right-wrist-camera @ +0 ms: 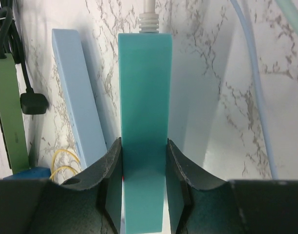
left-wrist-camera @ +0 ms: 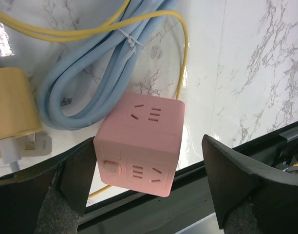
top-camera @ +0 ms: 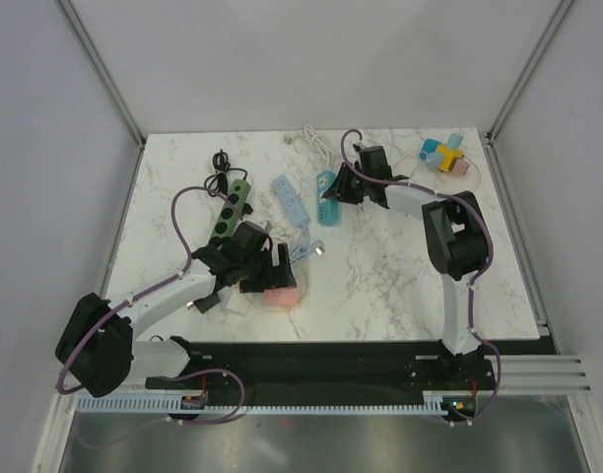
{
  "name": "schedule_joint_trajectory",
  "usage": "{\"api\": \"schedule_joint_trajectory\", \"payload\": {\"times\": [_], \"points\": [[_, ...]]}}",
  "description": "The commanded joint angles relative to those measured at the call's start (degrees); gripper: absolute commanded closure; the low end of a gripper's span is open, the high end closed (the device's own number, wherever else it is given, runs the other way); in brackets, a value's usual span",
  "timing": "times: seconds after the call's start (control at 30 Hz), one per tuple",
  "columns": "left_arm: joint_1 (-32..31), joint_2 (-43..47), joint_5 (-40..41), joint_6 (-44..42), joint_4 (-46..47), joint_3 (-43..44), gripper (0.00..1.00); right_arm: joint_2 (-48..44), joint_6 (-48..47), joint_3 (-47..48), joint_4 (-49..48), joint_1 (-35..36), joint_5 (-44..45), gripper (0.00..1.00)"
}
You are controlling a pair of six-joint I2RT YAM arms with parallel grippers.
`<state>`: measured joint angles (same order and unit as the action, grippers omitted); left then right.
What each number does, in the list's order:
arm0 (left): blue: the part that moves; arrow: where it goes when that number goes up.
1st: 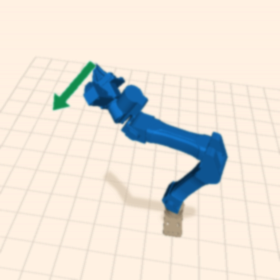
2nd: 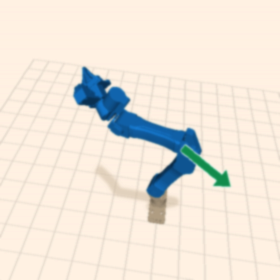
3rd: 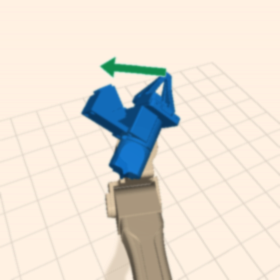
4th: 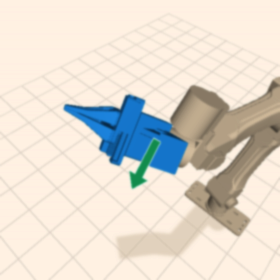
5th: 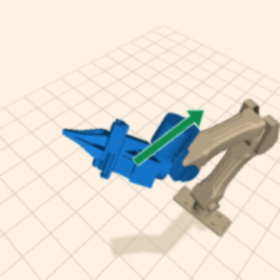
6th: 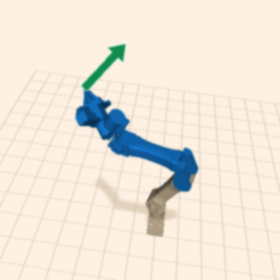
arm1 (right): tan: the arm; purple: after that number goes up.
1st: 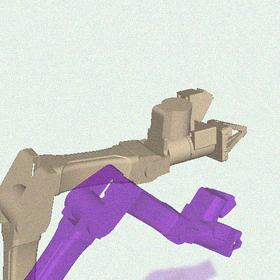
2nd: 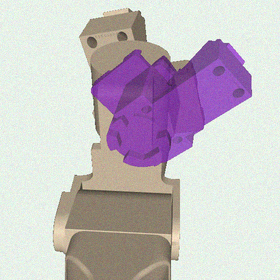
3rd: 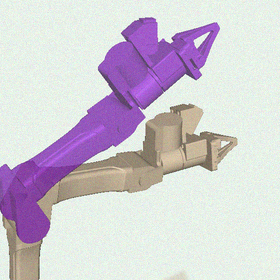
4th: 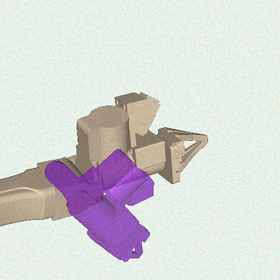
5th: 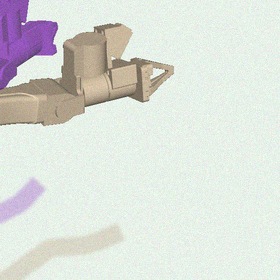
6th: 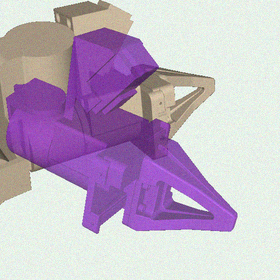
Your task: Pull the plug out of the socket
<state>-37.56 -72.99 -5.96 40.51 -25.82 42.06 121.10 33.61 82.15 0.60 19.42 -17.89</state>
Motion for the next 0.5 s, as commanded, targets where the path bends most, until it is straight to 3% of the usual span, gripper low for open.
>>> {"api": "schedule_joint_trajectory", "payload": {"times": [0.0, 0.17, 0.27, 0.47], "points": [[0.82, 3.64, 2.00, -3.86, -2.21, 3.19, 0.06, 2.38, -2.40, 6.17, 3.78, 0.27, 1.19, 0.81], [1.70, 8.90, 1.30, -5.27, -4.05, 5.39, 0.04, 1.60, -4.51, 10.13, 7.92, 0.27, 2.59, 0.47], [1.96, 11.89, 0.77, -6.23, -4.58, 6.71, 0.04, -1.64, -6.53, 10.66, 10.64, 0.27, 5.13, 0.32], [2.05, 15.95, -0.28, -6.76, -4.85, 7.51, 0.04, -8.84, -10.22, 11.10, 16.44, -0.26, 10.58, 0.13]]}}
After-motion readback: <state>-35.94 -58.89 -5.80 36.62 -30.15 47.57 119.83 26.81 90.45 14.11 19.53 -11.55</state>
